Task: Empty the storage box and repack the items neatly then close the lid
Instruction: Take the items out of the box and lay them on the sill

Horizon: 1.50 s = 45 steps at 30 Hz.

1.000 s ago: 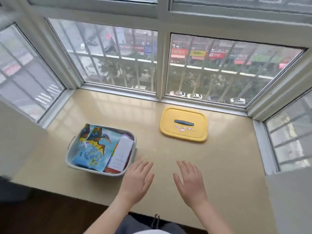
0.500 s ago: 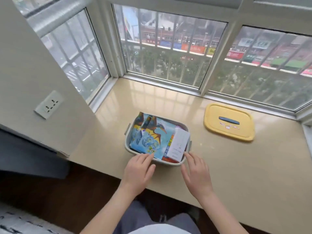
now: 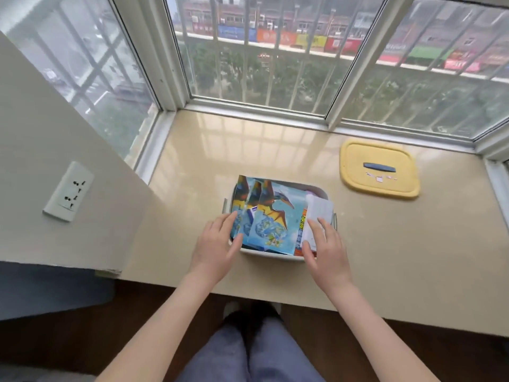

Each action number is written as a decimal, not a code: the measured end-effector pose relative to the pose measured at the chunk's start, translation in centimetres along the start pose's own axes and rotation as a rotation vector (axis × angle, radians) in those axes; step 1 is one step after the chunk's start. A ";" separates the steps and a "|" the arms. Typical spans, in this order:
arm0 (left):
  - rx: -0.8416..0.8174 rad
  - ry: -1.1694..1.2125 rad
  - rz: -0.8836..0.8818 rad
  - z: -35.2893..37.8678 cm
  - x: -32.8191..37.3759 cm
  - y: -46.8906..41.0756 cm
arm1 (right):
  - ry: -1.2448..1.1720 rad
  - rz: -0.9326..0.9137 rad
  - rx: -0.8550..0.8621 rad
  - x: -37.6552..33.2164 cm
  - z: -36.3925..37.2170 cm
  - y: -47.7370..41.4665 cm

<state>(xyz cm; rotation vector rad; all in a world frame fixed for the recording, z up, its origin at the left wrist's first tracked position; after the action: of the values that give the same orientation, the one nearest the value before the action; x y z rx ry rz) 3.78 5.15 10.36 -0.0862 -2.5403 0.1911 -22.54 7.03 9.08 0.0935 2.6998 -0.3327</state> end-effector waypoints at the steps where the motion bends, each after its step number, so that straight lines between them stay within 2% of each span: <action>1: -0.024 0.020 -0.027 1.1 -0.1 -0.7 | 0.015 0.021 -0.010 0.7 0.8 -0.5; 5: -0.108 0.084 -0.126 6.2 -0.4 -3.0 | 0.094 0.127 -0.067 4.2 4.5 -2.2; 12: -0.278 0.151 -0.411 13.8 -2.0 -3.4 | 0.226 0.297 -0.212 7.1 9.2 -3.5; 15: -0.253 0.190 -0.520 14.7 -1.8 -3.1 | 0.186 0.348 -0.202 7.3 9.9 -3.5; 18: -0.221 0.257 -0.553 14.8 -1.3 -3.2 | 0.126 0.406 -0.190 7.5 10.1 -3.3; 21: -0.227 0.300 -0.618 14.6 -0.7 -3.2 | 0.113 0.389 -0.194 7.2 10.2 -2.7; 26: -0.211 0.277 -0.613 14.5 -0.5 -2.9 | 0.085 0.384 -0.239 6.4 10.4 -2.3; 32: -0.172 0.340 -0.690 13.7 -0.9 -3.1 | 0.012 0.441 -0.203 6.4 10.2 -2.8; 41: -0.085 0.543 -0.733 9.9 -0.7 -3.7 | -0.048 0.409 -0.001 4.9 6.1 -3.7; 45: -0.120 0.622 -0.665 8.2 0.8 -3.7 | -0.064 0.445 0.089 4.8 3.6 -2.2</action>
<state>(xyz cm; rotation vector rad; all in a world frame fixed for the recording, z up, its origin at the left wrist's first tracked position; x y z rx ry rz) -1.55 0.58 4.69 0.5603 -1.8341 -0.2217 -25.77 4.07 4.43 0.6833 2.5083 -0.3104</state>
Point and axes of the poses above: each hand's wrist, its own y-axis away from the middle knuckle, its own z-axis out of the palm, x = y × z, the point moved 2 cm from there along -y, towards the middle knuckle, and after that the axes turned 12 degrees about x, right-handed, at the moved point
